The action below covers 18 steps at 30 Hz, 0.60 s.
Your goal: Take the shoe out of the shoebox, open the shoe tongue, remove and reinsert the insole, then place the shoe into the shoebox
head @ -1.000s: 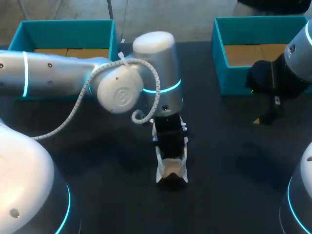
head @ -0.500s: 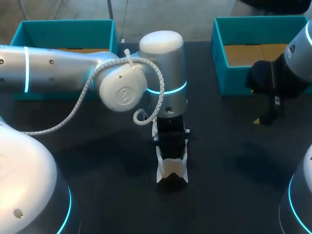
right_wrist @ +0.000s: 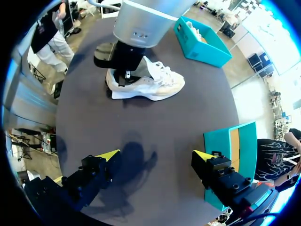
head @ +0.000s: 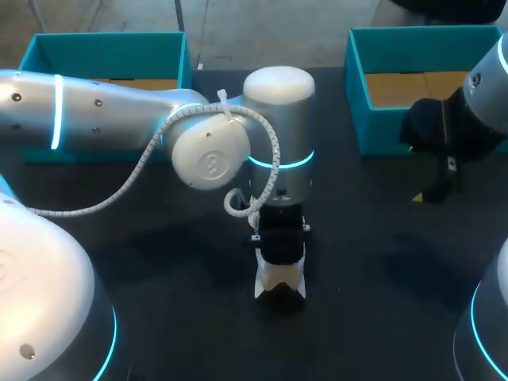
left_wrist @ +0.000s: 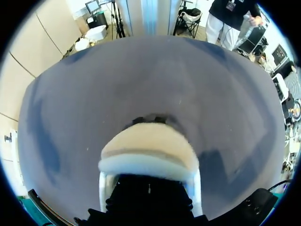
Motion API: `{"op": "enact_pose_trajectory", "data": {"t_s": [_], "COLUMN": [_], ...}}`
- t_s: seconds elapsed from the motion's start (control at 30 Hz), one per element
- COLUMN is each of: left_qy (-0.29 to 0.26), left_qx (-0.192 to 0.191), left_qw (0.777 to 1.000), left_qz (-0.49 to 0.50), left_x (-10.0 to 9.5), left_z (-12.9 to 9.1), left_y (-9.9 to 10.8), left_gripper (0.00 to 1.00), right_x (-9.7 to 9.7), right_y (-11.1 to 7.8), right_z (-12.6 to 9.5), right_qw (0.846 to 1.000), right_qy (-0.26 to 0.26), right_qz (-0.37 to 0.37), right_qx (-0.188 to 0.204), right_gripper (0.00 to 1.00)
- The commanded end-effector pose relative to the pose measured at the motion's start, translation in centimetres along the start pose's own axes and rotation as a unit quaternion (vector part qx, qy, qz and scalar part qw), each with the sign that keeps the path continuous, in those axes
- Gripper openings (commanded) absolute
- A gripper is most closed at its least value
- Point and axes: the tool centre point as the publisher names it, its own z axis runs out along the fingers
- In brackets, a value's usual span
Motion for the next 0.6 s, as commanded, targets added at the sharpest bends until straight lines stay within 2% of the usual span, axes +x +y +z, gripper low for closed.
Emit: {"op": "enact_pose_trajectory", "data": {"t_s": [0.03,0.17,0.37,0.6], "left_qy": [0.008,0.013,0.012,0.023], "left_qx": [-0.043,-0.095,-0.167,-0.192], "left_qw": [0.999,0.995,0.985,0.978], "left_qz": [-0.009,-0.022,-0.050,-0.072], "left_x": [0.6,1.3,2.1,2.2], "left_z": [-2.8,-4.5,-5.8,-5.6], "left_y": [-0.3,0.3,2.0,3.4], "left_gripper": [0.00,0.00,0.00,0.00], "right_x": [0.1,0.1,0.1,0.1], "right_y": [0.0,0.0,0.0,0.0], "right_z": [0.1,0.1,0.1,0.1], "right_qw": [1.000,1.000,1.000,1.000], "right_qy": [-0.001,-0.001,-0.001,-0.001], "right_qz": [0.000,0.000,0.000,0.000], "right_qx": [0.001,0.001,0.001,0.001], "right_gripper": [1.00,1.00,1.00,1.00]}}
